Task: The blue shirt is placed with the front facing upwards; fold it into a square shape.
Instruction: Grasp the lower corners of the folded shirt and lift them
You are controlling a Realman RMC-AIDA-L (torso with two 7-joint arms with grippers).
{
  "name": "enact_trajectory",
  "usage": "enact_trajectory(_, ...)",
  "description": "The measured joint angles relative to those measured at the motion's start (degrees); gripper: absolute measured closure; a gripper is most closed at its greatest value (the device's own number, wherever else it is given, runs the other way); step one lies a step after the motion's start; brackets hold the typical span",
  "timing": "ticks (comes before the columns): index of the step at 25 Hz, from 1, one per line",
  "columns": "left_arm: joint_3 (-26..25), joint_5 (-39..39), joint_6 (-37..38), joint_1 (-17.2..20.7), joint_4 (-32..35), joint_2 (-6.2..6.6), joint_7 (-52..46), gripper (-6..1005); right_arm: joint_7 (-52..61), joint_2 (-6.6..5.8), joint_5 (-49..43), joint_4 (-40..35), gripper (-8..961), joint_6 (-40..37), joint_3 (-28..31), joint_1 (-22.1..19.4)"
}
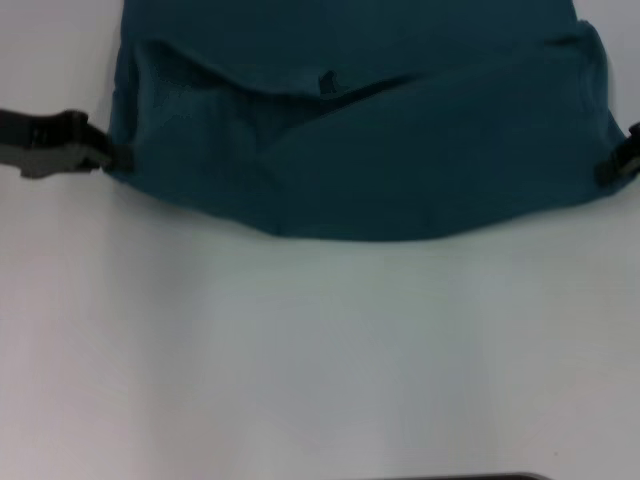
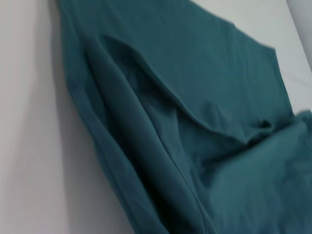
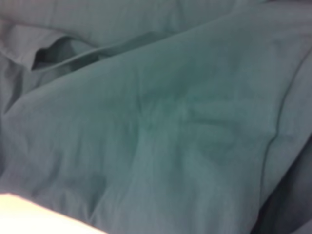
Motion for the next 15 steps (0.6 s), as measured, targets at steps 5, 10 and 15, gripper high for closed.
enact_trajectory(5,1.84,0.74,8.82,1.76,-1.86,0.84,0.20,986,-1.15,0.40,-3.63,-0.98,909,-6.52,-0.37,-0.08)
enact_trajectory(10,4.14,2.92,16.95,4.78,-7.12,-0.04,0.93,985,-3.73,2.23,-6.00,-4.03,908,-13.89,-0.70,-1.19)
enact_trajectory(15,5.69,4.30,19.71,6.86,-9.51,-0.33,1.34,985,-5.61,4.60,-7.85,-9.10,908,-18.83,-0.94,-3.29)
